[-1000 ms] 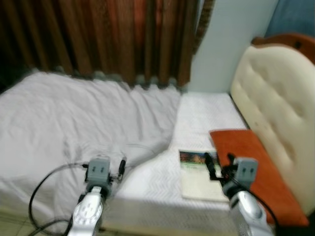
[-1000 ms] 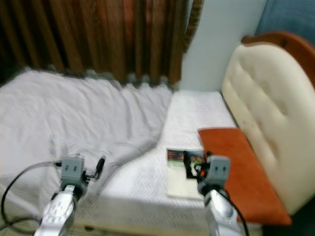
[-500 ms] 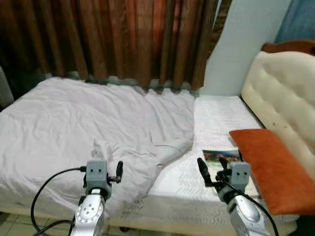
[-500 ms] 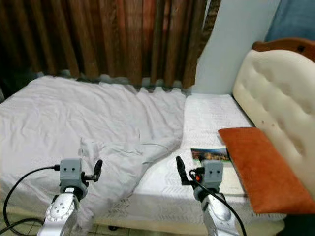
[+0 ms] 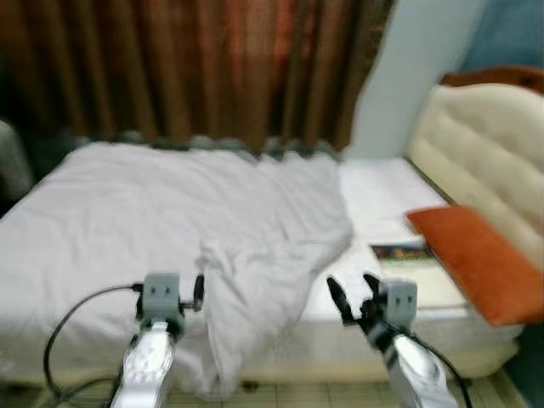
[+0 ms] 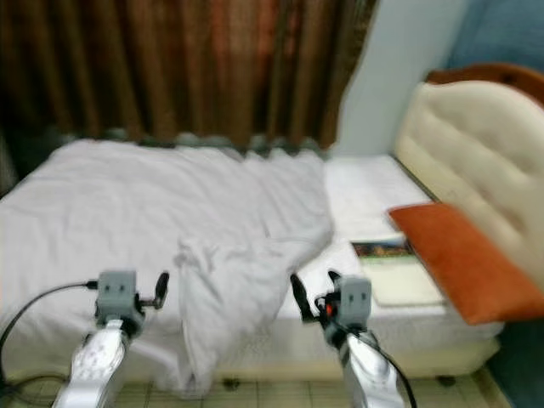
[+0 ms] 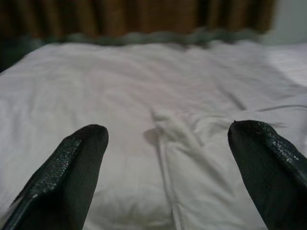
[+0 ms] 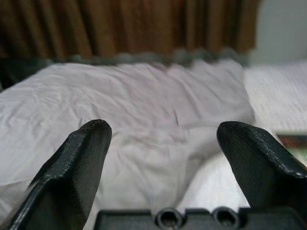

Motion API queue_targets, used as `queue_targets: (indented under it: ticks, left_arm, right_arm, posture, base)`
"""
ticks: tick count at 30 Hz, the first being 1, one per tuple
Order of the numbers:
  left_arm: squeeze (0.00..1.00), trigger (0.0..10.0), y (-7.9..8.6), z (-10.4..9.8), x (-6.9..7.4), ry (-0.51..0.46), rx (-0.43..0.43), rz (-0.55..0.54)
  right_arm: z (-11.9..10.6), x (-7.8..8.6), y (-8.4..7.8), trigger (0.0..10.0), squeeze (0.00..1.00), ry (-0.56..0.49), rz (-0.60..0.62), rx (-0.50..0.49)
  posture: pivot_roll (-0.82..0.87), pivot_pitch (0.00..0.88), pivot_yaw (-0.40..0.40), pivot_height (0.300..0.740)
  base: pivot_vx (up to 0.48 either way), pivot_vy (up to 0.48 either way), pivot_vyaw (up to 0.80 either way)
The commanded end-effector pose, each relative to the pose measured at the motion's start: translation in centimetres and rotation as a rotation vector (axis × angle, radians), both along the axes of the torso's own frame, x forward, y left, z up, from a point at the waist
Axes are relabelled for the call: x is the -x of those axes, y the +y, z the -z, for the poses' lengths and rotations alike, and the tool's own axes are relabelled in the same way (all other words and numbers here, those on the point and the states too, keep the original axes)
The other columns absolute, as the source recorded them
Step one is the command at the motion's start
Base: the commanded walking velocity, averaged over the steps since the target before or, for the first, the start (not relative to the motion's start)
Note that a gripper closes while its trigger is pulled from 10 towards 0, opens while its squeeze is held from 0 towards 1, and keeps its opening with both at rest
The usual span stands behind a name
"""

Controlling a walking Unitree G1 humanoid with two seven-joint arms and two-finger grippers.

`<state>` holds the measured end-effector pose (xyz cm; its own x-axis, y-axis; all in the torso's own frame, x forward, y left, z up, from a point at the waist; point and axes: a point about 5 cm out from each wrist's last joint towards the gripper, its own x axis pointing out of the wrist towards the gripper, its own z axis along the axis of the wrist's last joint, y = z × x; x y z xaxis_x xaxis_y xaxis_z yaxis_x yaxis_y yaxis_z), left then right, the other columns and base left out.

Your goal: Clean up the room

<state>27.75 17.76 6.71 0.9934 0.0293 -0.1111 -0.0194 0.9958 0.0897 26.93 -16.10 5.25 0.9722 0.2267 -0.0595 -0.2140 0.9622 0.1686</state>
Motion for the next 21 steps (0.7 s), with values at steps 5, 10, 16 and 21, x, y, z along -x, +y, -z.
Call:
queue_targets:
  ticks: [5,10,16,21]
  left_arm:
    - [0.00,10.0,-0.6,-3.0,3.0,-0.107,0.104,0.165]
    - [0.00,10.0,-0.2,-2.4,3.8,-0.067,0.102,0.154]
    - [0.00,10.0,0.0,-1.6,3.5,-0.003,0.077,0.125]
    - [0.00,10.0,0.3,-1.1,3.4,0.041,0.046,0.117]
  right_arm:
    - [-0.4,2.8,-2.9,10.0,0.00,0.003,0.132,-0.003]
    - [-0.1,3.6,-3.0,10.0,0.00,0.027,0.110,0.033]
    - [-0.1,3.5,-2.7,10.0,0.00,0.041,0.097,0.050]
    - [0.1,3.5,-2.5,10.0,0.00,0.048,0.088,0.062]
  posture:
    - [0.09,0.000,-0.077,0.740]
    - [0.09,0.000,-0.077,0.740]
    - [0.09,0.000,-0.078,0.740]
    - [0.09,0.000,-0.073,0.740]
  base:
    - [0.451,0.000,0.00]
    - [0.449,0.000,0.00]
    - [0.440,0.000,0.00]
    - [0.439,0.000,0.00]
